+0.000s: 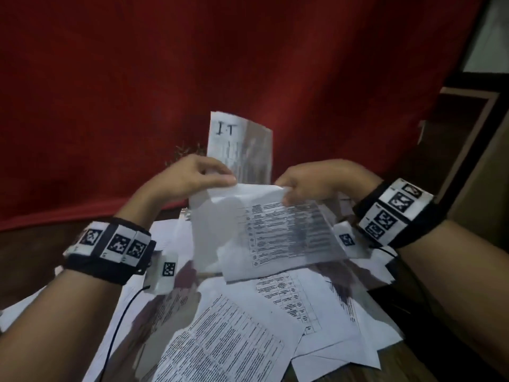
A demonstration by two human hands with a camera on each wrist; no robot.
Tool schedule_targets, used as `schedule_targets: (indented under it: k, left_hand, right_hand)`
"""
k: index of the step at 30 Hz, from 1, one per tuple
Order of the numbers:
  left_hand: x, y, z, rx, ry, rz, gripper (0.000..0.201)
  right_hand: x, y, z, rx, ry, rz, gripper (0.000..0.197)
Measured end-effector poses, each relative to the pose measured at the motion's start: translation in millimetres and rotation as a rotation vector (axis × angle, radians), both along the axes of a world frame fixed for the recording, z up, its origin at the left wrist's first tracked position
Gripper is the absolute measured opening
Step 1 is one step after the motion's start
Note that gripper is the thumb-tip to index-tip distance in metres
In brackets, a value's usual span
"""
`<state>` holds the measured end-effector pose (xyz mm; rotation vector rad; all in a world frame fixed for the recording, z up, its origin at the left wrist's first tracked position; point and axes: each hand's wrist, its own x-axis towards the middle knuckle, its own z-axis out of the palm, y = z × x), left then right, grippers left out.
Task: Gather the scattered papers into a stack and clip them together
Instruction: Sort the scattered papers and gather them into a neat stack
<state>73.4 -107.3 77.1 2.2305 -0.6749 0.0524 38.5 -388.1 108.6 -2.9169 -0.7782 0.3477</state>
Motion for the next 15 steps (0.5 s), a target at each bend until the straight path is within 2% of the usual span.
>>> schedule_targets:
  k: [1,3,7,11,13,15]
  left_hand:
    - [-1,-6,2,0.062,0.002,-0.016,0.032]
    - [-4,-9,3,0.031,-0.004,-0.004,0.021]
    - [-1,15,-11,-0.174,-0.047,0.102,0.019]
    - [-1,42,-29,-0.280,-0.005,0.225,0.023]
    - [-1,54,-35,-0.378,0.006,0.332,0.022]
    - [0,61,-39,-0.421,-0.049,0.403,0.021]
  right_hand:
    - [-1,5,2,0.015,-0.055,-0.005,0.003]
    - [0,6,3,0.093,-0.158,-0.040,0.006]
    - [5,-25,-6,0.237,-0.262,-0.148,0.014]
    - [4,-92,-33,0.325,-0.265,-0.282,0.020]
    - [-3,-126,-56,0.522,-0.263,-0.402,0.020]
    - [-13,-145,-78,0.942,-0.189,-0.561,0.012]
